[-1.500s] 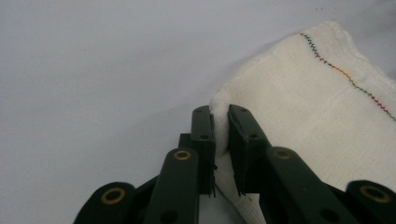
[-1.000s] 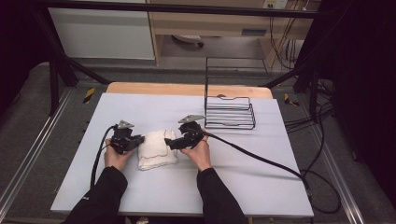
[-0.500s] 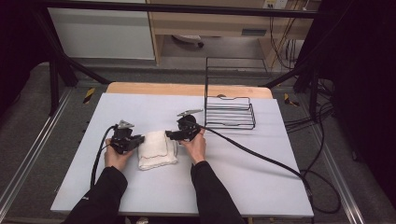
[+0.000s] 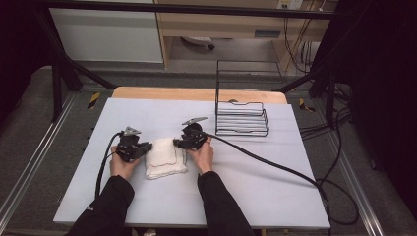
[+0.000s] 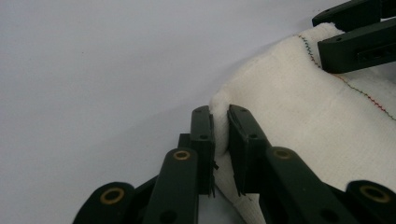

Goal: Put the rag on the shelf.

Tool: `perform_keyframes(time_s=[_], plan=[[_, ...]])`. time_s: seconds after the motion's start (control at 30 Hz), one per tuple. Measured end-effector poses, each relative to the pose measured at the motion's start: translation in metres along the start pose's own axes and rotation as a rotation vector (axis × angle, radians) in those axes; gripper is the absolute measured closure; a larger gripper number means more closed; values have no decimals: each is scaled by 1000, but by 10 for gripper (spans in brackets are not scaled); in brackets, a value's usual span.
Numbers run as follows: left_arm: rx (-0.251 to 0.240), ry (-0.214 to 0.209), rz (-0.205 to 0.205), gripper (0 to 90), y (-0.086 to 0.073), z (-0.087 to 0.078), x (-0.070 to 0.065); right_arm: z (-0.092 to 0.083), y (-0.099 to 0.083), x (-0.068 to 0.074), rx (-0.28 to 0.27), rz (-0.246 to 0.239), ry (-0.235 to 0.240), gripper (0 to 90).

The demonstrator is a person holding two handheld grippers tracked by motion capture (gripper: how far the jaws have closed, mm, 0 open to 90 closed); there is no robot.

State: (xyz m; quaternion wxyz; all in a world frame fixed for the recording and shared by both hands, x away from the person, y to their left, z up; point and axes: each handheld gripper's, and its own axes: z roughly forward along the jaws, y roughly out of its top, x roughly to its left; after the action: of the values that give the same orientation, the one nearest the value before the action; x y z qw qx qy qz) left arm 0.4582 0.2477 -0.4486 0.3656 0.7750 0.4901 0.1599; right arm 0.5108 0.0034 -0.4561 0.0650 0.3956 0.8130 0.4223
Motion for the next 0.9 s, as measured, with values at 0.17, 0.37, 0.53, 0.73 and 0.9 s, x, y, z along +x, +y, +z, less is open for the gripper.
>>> perform_keyframes(time_s=[0.17, 0.37, 0.53, 0.73, 0.9], plan=[[1, -13, -19, 799, 0, 0, 2, 1, -1, 1, 3, 14, 11, 607], [1, -19, -35, 806, 0, 0, 3, 1, -1, 2, 15, 45, 47, 739], [-2, -25, -52, 816, 0, 0, 4, -1, -1, 3, 10, 46, 43, 815], [-8, -27, -61, 828, 0, -1, 5, -2, -1, 5, -7, 44, 29, 827], [-30, -23, -57, 831, 1, -5, 5, -7, 1, 8, -22, 29, 25, 828]])
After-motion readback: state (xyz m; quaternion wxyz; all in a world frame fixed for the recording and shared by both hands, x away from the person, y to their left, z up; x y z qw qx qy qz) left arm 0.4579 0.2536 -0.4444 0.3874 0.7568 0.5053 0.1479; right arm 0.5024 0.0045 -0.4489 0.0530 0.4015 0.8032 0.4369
